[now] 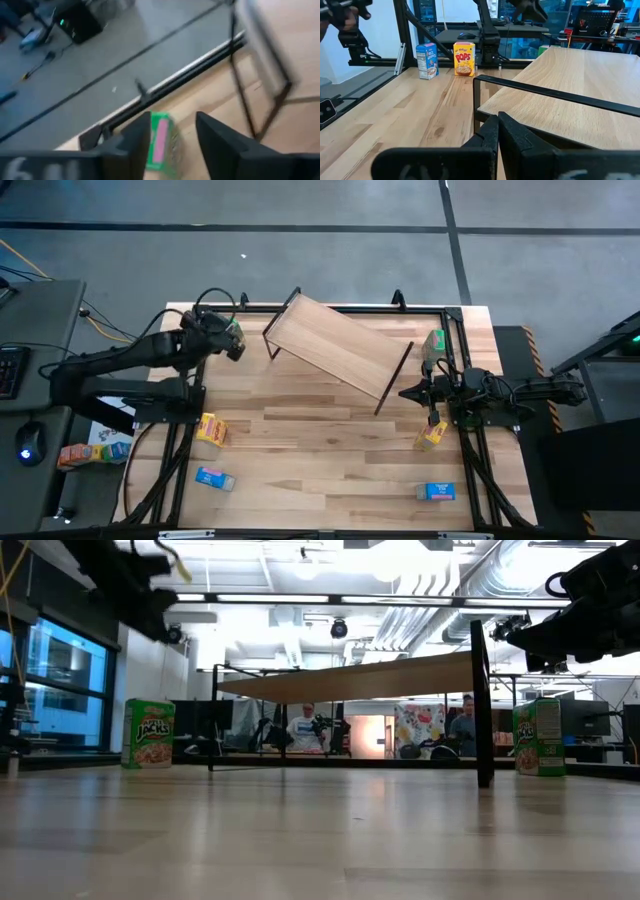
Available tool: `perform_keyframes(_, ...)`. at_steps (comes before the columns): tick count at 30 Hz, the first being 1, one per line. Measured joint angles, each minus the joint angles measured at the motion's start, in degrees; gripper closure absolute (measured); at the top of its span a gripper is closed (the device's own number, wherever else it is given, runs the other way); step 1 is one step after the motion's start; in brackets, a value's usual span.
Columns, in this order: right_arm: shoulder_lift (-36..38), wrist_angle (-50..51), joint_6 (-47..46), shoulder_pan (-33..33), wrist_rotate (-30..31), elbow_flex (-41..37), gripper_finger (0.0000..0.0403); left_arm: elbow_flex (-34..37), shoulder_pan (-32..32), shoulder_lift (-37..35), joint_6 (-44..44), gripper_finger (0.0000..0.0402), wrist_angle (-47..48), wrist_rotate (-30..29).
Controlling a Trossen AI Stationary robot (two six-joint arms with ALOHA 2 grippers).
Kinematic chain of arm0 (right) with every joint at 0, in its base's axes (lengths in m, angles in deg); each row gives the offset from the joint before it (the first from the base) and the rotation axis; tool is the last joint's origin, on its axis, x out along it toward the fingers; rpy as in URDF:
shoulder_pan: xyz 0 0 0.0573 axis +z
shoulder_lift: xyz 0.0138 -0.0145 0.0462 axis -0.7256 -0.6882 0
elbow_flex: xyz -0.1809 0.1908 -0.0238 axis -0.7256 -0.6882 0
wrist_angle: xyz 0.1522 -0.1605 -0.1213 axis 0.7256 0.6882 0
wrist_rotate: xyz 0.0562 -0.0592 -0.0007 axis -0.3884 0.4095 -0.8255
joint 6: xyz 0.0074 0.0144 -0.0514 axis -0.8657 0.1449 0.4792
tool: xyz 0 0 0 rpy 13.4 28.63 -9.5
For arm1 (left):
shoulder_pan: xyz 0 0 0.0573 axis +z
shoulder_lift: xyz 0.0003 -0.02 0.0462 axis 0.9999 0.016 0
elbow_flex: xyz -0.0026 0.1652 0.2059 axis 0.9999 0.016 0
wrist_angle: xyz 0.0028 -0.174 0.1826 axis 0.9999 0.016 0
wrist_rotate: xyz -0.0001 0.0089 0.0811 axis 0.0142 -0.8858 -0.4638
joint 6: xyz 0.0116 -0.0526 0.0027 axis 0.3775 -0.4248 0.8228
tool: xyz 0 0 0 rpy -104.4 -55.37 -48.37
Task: Stack cereal on shelf
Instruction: Put the left green cereal box on the shelf
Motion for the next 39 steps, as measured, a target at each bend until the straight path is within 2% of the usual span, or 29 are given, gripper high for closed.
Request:
perform_keyframes(4,0.0,0.0,0.0,0.0,0.0,0.0,0.0403,0.2,7.6,0.8,2.7,0.0181,-0.1,7.1)
perform_keyframes(8,0.0,0.0,0.0,0.0,0.0,0.0,0.0403,0.3,15.6,1.9,6.2,0.0145,-1.4,15.3)
perform_keyframes(12,0.0,0.0,0.0,0.0,0.0,0.0,0.0403,0.3,22.4,4.4,8.9,0.0129,-1.6,19.3)
perform_keyframes(16,0.0,0.0,0.0,0.0,0.0,0.0,0.0403,0.3,27.1,8.1,10.9,0.0126,-3.5,21.4)
perform_keyframes(18,0.0,0.0,0.0,0.0,0.0,0.0,0.0403,0.3,28.9,10.1,11.7,0.0126,-5.5,24.2)
perform_keyframes(22,0.0,0.0,0.0,0.0,0.0,0.0,0.0403,0.3,32.1,13.8,12.4,0.0126,-7.7,29.3)
perform_keyframes(33,0.0,0.0,-0.1,0.0,0.0,0.0,0.0403,0.2,33.7,17.1,12.9,0.0126,-7.8,29.9)
perform_keyframes(39,0.0,0.0,0.0,0.0,0.0,0.0,0.0403,0.2,34.2,17.1,13.6,0.0126,-5.4,35.0)
